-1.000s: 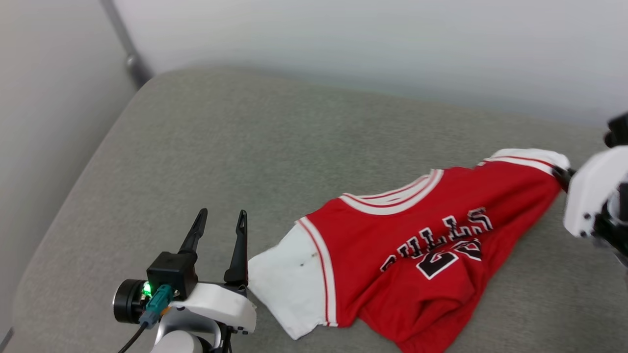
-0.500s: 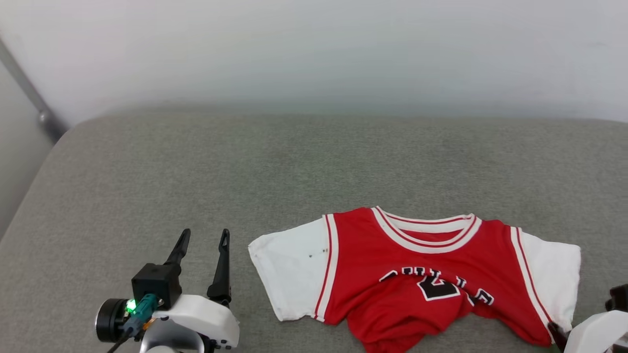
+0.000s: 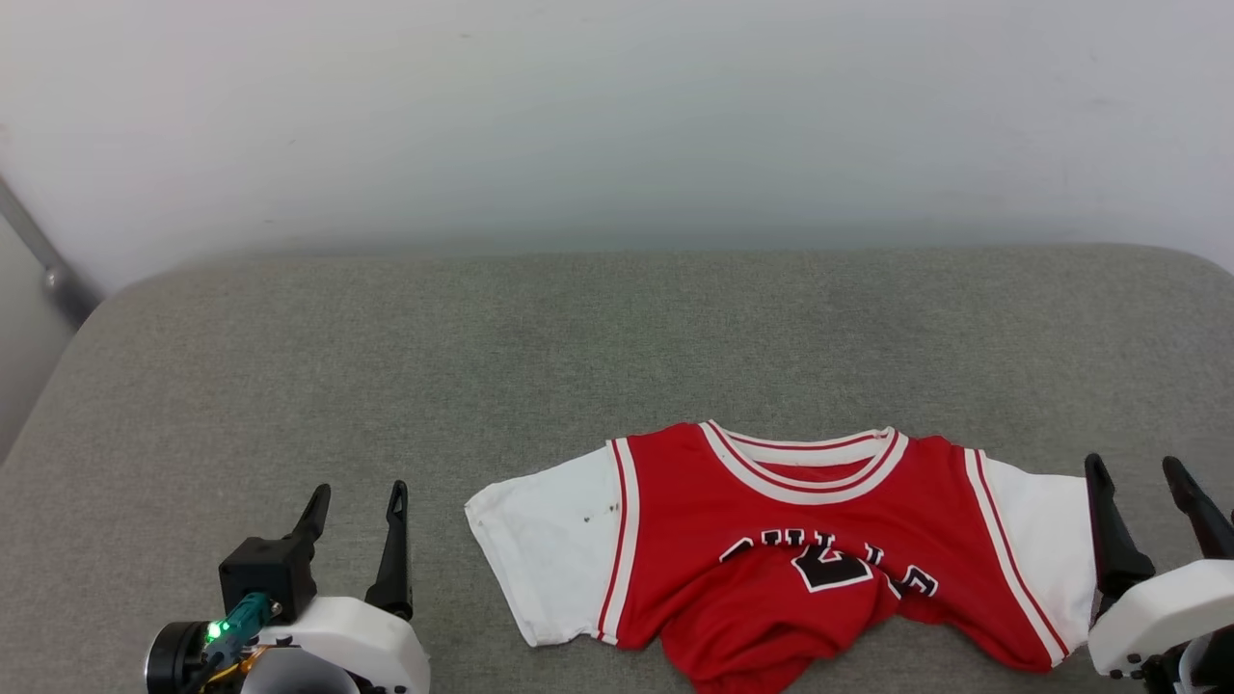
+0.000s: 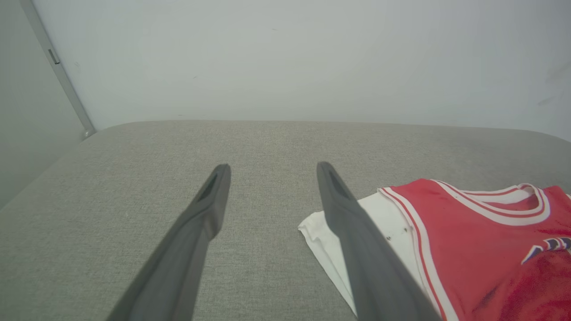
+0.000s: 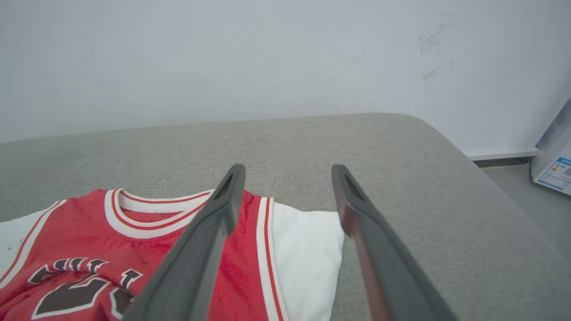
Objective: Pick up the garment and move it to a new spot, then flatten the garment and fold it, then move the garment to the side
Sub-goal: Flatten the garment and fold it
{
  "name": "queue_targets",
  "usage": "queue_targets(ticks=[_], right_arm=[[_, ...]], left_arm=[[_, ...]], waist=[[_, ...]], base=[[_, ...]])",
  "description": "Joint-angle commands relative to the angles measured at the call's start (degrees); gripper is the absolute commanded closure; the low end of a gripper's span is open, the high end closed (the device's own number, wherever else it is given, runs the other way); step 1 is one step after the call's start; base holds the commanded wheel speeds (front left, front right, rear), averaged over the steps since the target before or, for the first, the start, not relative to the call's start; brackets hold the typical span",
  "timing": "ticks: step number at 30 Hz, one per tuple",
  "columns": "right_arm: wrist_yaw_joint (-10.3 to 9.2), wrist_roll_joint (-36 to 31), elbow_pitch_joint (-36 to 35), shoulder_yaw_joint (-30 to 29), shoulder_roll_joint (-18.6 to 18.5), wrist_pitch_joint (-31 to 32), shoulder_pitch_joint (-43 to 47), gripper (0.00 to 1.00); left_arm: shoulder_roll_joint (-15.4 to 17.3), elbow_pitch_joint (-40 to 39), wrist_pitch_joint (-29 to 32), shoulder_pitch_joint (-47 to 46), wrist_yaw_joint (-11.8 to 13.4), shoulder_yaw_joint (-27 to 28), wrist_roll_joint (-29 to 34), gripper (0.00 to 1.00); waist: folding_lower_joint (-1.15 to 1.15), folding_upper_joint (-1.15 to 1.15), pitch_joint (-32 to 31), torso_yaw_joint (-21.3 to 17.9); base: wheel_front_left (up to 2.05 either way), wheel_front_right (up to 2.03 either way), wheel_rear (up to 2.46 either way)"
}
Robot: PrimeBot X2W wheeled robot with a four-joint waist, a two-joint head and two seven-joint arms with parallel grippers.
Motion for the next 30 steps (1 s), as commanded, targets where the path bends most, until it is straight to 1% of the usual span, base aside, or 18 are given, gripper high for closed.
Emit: queue_targets(ticks=[1,5,6,9,12,13,16,20,22,26,28,30], right_arm=[[-0.04,-0.17,-2.18,1.17,0.66,-1.29,1.42,0.0],[-0.04,-1.0,-7.08,4.19,1.79,-1.85,3.83,0.0],[-0.04,-1.04,-8.32,5.06,2.21,-1.84,4.44,0.0],[-0.04,-1.71,-11.7,6.87,3.25,-1.43,5.92,0.0],[-0.04,-2.32,-14.66,7.93,4.21,-0.41,6.75,0.0],[-0.04,-2.32,-14.66,7.93,4.21,-0.41,6.75,0.0],[-0.04,-2.41,-16.67,8.62,4.74,0.77,6.61,0.0],[-0.04,-1.99,-17.01,9.63,4.64,2.06,4.92,0.0],[-0.04,-1.81,-16.95,10.17,4.85,1.99,4.34,0.0],[-0.04,-1.81,-16.46,10.74,5.32,1.7,3.83,0.0],[-0.04,-1.73,-16.15,10.88,5.48,1.38,3.56,0.0],[-0.04,-1.77,-15.75,10.79,5.57,1.23,3.03,0.0]], left_arm=[[0.48,0.34,0.29,-0.16,0.02,0.3,-0.13,0.0],[1.3,1.04,1.13,-0.63,0.1,0.38,-0.3,0.0],[1.34,1.31,1.73,-0.87,-0.22,0.47,-0.95,0.0],[1.63,2.1,3.58,-2.38,-1.51,0.24,-1.89,0.0],[2.4,4.36,7.66,-5.17,-4.05,-1.13,-2.95,0.0],[2.4,4.36,7.66,-5.17,-4.05,-1.13,-2.95,0.0],[3.38,7.27,14.75,-9.12,-7.25,-2.67,-4.96,0.0],[4.72,12.26,26.11,-13.75,-11.35,-3.91,-9.35,0.0],[5.21,14.35,30.75,-15.92,-13.15,-4.43,-11.18,0.0],[5.82,17.87,37.98,-19.18,-16.06,-5.92,-13.41,0.0],[5.95,19.18,40.91,-20.61,-17.13,-6.72,-13.92,0.0],[5.72,20.85,45.12,-21.26,-18.08,-8.23,-14.74,0.0]], waist=[[0.0,0.0,-0.33,-0.24],[0.0,0.0,-0.7,-1.3],[0.0,0.0,-0.66,-1.67],[0.0,0.0,-0.41,-2.83],[0.0,0.0,0.52,-4.0],[0.0,0.0,0.52,-4.0],[0.0,0.0,2.24,-5.13],[0.0,0.0,5.07,-7.08],[0.0,0.0,6.42,-7.84],[0.0,0.0,8.64,-9.2],[0.0,0.0,9.47,-9.67],[0.0,0.0,10.16,-10.01]], base=[[0.0,0.0,0.0],[0.0,0.0,0.0],[0.0,0.0,0.0],[0.0,0.0,0.0],[0.0,0.0,0.0],[0.0,0.0,0.0],[0.0,0.0,0.0],[0.0,0.0,0.0],[0.0,0.0,0.0],[0.0,0.0,0.0],[0.0,0.0,0.0],[0.0,0.0,0.0]])
